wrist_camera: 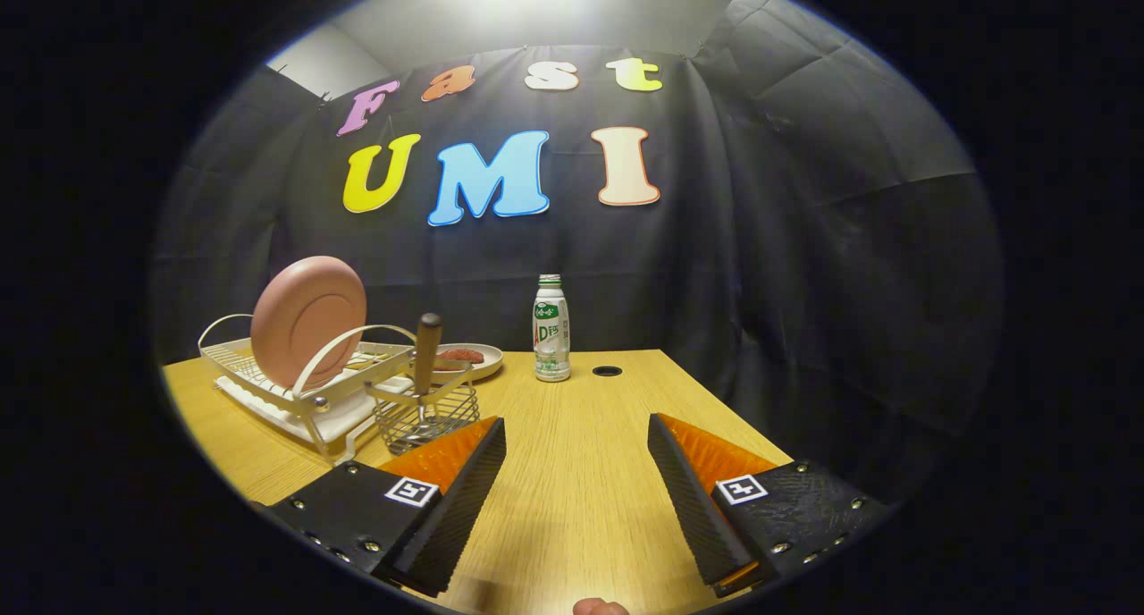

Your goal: Take the plate from the dish rack, then take the spoon from the basket and place it into the plate.

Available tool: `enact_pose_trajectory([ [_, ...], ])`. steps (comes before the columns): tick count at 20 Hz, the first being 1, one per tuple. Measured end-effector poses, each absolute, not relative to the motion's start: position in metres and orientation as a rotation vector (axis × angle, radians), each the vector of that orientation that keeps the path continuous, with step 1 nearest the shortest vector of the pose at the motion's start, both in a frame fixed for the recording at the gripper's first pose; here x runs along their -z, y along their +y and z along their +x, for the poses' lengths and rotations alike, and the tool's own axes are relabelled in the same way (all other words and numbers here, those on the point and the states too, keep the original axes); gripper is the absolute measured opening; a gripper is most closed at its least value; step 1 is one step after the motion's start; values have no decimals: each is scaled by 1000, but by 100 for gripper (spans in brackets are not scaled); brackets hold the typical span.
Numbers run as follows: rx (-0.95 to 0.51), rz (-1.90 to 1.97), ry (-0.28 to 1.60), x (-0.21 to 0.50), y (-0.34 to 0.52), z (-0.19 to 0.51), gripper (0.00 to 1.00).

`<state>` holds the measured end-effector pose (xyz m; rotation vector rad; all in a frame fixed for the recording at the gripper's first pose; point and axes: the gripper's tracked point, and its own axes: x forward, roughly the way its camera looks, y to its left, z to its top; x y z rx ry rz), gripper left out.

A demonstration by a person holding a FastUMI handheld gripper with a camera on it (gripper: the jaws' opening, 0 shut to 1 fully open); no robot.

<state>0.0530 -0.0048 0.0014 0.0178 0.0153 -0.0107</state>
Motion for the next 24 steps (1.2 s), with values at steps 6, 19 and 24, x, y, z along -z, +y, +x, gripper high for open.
enact_pose_trajectory([
  [6,105,60,-18,-40,-35,82,97],
  [19,58,14,-57,-201,70,20,98],
  [24,21,18,-2,-229,129,26,97],
])
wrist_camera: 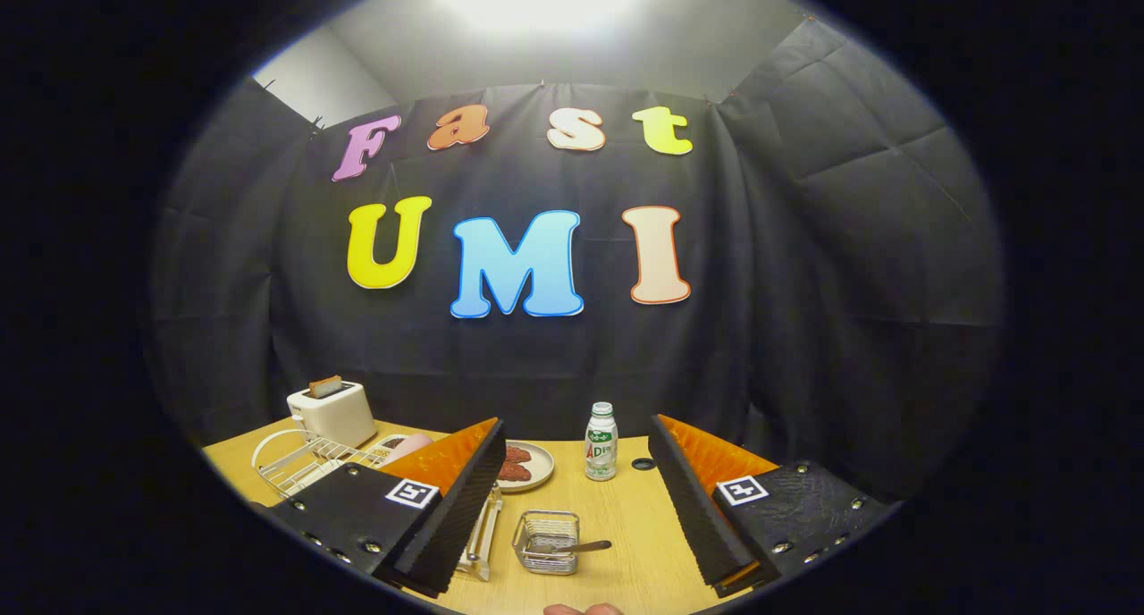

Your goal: Take the plate from the dish rack, then take the spoon from the basket and place it into the plate.

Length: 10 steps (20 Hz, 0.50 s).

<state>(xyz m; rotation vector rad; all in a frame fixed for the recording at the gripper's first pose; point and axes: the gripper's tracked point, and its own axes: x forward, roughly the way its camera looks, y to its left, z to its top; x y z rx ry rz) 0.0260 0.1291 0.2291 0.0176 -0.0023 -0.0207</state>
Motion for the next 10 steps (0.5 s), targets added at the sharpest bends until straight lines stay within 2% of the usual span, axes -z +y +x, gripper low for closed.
enact_pose_trajectory([
  [3,-25,23,113,-224,170,35,98],
  [10,-62,-19,156,-239,241,57,98],
])
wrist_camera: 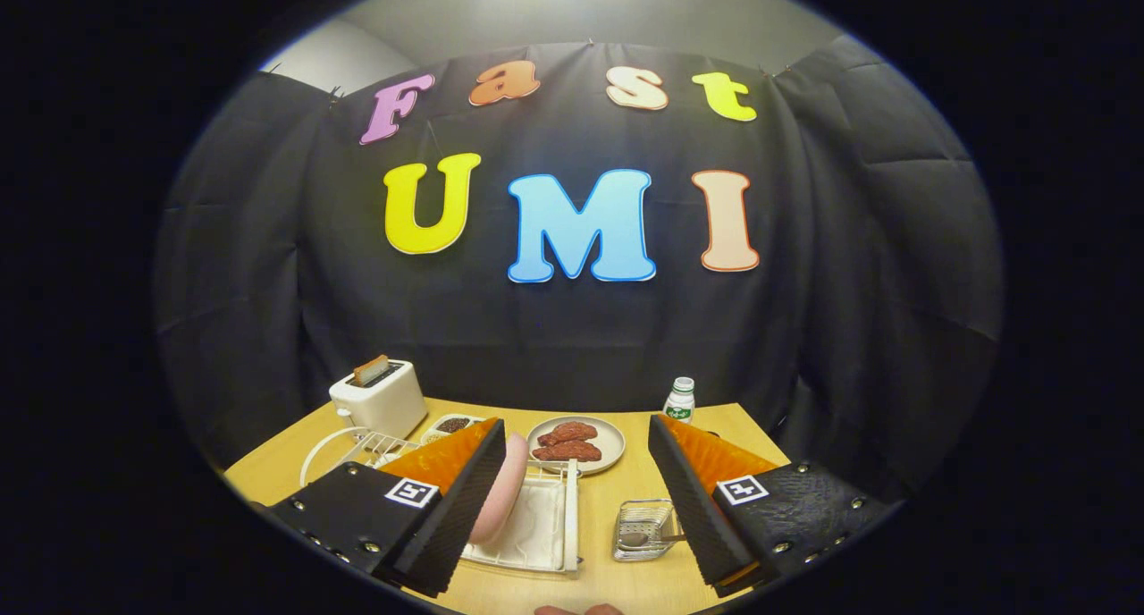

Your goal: Take the plate from the dish rack, then take the spoon from the basket and place it into the plate.

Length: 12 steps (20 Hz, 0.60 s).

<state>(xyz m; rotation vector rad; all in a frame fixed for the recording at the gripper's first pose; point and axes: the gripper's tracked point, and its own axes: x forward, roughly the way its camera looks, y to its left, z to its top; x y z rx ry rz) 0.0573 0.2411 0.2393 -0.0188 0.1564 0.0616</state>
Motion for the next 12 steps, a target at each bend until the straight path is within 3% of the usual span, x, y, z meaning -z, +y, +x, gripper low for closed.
enact_pose_trajectory([
  [4,-90,-32,297,-226,273,74,98],
  [12,-6,-53,513,-183,298,105,98],
])
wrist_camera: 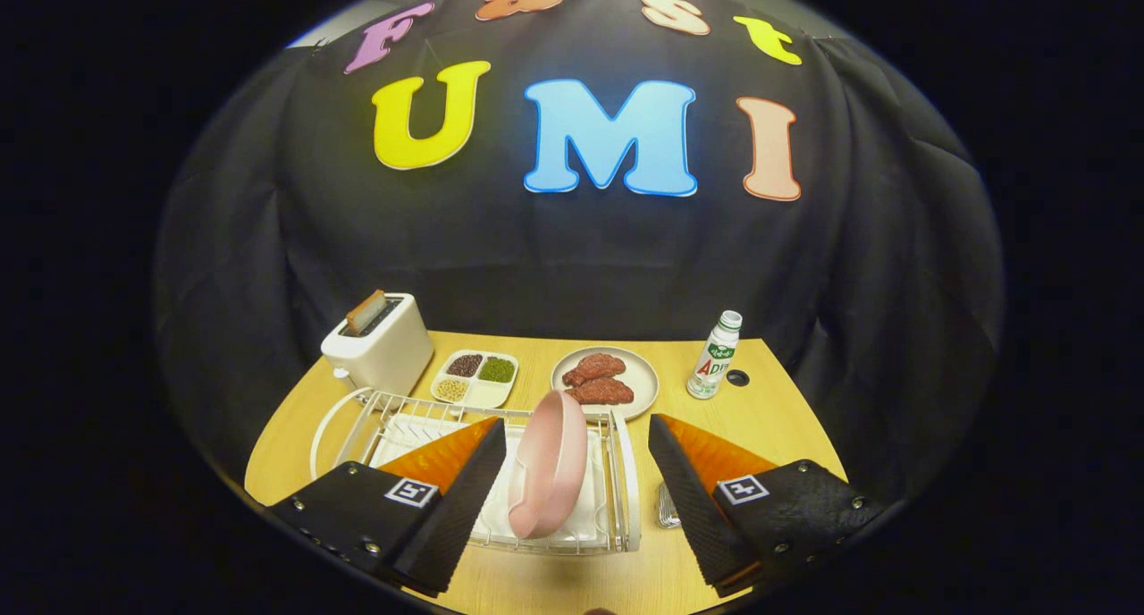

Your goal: Take the plate from the dish rack, then take the spoon from the basket and place it into the plate.

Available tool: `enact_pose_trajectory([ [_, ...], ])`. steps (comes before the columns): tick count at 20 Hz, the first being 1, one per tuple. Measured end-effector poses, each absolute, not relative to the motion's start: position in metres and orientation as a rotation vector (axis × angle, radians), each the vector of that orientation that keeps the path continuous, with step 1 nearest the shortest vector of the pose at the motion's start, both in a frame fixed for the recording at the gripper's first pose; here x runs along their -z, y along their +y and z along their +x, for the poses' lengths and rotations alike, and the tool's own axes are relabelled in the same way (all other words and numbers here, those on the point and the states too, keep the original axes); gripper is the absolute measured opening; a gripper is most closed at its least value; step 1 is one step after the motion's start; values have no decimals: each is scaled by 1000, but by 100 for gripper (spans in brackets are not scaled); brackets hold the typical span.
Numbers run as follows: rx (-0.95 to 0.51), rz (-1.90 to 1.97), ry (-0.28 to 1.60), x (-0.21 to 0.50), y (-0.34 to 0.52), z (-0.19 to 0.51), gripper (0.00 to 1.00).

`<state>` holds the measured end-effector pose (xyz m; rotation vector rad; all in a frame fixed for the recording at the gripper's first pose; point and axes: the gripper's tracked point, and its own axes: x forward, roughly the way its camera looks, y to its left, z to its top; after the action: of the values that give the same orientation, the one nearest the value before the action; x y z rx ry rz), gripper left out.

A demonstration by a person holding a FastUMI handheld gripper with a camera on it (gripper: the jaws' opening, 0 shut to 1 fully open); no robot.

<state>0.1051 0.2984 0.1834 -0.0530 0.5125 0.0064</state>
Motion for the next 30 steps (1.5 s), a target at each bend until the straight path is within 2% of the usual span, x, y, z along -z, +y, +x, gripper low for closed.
enact_pose_trajectory([
  [4,76,-136,595,-158,299,120,98],
  [13,229,-174,704,-116,284,136,90],
  [15,243,-173,724,-107,284,141,79],
  [16,277,-191,736,-103,280,141,79],
  [18,311,-210,758,-95,276,141,48],
  [19,328,-212,755,-93,276,141,27],
  [20,335,-222,749,-93,279,142,18],
  [21,345,-215,735,-100,283,144,22],
  [22,349,-232,744,-95,284,141,15],
  [30,373,-234,765,-117,290,145,15],
])
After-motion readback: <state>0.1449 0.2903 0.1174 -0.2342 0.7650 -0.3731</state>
